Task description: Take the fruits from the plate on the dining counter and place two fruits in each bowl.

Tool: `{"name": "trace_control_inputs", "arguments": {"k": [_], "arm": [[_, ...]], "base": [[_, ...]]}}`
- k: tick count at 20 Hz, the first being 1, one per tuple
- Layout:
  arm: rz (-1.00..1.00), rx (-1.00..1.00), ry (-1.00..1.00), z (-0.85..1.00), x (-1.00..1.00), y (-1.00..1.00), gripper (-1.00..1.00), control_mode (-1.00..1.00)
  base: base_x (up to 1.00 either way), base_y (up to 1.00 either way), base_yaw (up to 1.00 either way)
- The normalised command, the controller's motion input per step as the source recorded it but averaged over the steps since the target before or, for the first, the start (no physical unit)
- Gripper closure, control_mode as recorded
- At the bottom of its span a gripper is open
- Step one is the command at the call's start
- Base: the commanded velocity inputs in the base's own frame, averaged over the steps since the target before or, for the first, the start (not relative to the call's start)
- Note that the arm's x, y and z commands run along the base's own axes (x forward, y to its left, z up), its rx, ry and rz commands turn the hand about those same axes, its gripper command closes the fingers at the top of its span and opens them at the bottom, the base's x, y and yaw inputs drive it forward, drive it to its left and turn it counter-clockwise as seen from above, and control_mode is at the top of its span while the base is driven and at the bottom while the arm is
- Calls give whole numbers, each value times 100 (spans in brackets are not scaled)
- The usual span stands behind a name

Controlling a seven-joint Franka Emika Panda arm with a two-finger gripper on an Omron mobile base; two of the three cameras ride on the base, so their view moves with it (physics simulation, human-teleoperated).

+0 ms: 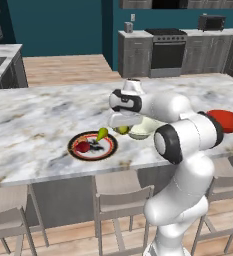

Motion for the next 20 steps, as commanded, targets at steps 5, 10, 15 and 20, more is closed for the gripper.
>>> {"name": "trace_control_inputs", "arguments": {"k": [5, 10, 15, 20], "arm": [[-8, -5, -12, 11, 3, -36, 100, -100], [-15, -2, -2, 2, 42, -56, 100, -100], [-14, 0, 5, 0, 57, -66, 100, -100], [-6, -1, 4, -21, 42, -27, 100, -100]], "base": [[0, 0, 0], [0, 0, 0], [0, 0, 0], [0, 0, 0]]}}
